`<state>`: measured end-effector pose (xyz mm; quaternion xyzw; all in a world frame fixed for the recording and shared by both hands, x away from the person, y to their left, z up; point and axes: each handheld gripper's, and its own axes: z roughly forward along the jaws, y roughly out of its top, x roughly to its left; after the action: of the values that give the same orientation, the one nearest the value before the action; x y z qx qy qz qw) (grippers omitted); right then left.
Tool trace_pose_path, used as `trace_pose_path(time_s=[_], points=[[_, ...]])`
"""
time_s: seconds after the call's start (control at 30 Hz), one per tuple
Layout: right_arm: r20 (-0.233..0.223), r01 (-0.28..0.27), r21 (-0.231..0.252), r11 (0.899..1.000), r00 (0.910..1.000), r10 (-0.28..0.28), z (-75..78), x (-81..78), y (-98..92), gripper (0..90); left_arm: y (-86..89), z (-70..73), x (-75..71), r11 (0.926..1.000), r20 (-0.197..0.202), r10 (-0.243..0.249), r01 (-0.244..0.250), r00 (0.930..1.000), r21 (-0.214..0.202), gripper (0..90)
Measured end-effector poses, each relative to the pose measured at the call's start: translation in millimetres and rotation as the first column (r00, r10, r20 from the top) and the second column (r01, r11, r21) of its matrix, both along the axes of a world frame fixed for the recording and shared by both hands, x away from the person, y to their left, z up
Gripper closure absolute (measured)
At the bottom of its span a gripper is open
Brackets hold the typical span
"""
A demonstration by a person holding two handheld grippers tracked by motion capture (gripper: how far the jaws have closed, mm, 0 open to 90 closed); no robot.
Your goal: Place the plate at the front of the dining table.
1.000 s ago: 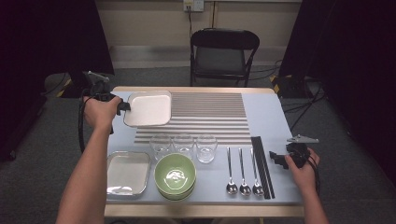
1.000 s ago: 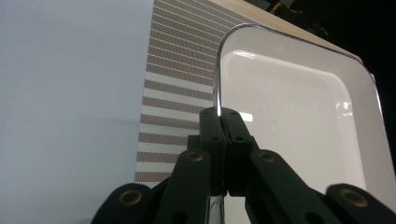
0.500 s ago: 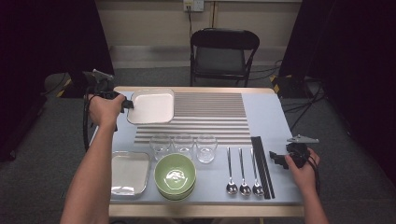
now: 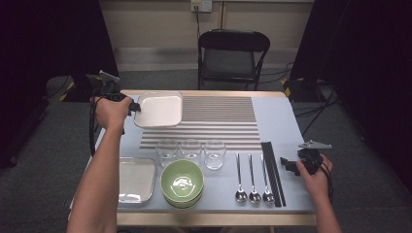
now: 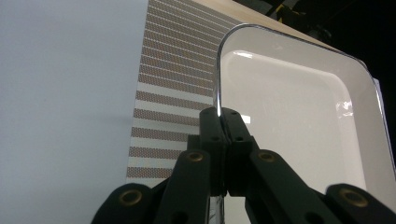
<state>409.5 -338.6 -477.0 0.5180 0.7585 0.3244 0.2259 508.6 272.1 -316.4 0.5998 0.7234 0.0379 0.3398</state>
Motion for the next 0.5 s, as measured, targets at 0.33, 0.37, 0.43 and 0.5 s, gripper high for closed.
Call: trace_pose_path(time_s=[0.33,0.37,0.43,0.5], points=[[0.001,0.001,0.000,1.000,1.0000,-0.001,0.0,0.1,0.0,17.3,-7.8,-3.1,6.2,1.0000,-0.007,-0.008,0.008,0.9999,0.001,89.2],[0.001,0.001,-0.001,1.000,1.0000,-0.001,0.0,0.0,0.0,17.3,-9.3,-3.6,6.9,1.0000,-0.005,-0.005,0.005,1.0000,-0.002,89.2],[0.002,-0.001,-0.001,1.000,1.0000,0.001,-0.1,0.0,0.0,17.3,-11.2,-3.3,8.2,0.9999,-0.009,-0.017,0.017,0.9998,0.002,89.2],[0.001,-0.001,0.000,1.000,1.0000,0.001,-0.1,0.0,0.1,17.3,-14.1,-3.3,9.7,0.9999,-0.007,-0.011,0.011,0.9999,-0.001,89.2]])
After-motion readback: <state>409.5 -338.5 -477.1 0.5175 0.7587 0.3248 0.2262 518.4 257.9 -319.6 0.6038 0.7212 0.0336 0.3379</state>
